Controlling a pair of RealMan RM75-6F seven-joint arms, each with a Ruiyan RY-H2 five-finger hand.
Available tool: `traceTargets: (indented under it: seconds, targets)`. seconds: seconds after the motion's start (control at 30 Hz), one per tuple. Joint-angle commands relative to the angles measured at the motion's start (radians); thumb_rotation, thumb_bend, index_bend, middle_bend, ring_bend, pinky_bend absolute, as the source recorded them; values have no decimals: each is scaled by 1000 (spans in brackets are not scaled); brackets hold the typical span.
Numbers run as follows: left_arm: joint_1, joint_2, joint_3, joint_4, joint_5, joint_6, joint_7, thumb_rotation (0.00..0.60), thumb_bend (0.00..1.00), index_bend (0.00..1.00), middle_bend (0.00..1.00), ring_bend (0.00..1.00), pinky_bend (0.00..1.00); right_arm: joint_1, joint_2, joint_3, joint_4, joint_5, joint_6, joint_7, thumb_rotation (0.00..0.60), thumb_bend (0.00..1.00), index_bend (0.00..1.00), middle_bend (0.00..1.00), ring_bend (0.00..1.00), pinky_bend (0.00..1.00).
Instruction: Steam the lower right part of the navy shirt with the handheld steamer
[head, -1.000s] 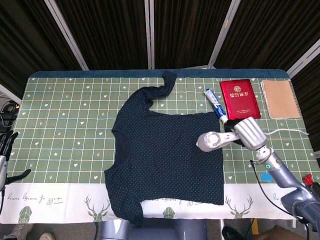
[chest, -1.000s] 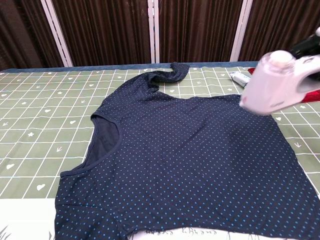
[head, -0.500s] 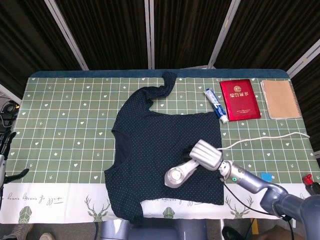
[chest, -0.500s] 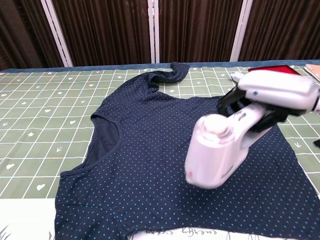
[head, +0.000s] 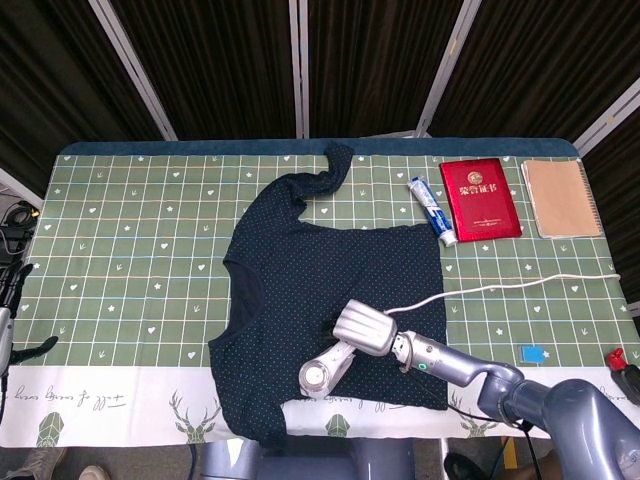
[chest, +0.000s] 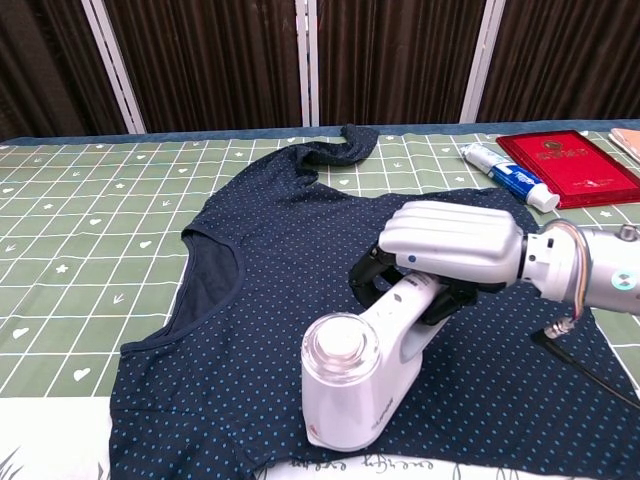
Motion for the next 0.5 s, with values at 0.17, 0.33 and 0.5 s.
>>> traceTargets:
  seconds: [0.17,0.33,0.5]
  targets:
    - [2,1,1,5,-3,-2,-5,600,0,0,0,0,0,-3,-45,-27,100,4,17,53,600,827,832,648,679,939]
    - [8,1,1,8,10,17,-12,600,0,0,0,0,0,-15,-59,-47,151,5,32,67,600,825,824,644,679,939]
    - [9,4,4,4,9,15,-14,600,0,0,0,0,0,-40,-65,-66,218,9,61,75,600,826,822,644,679,938]
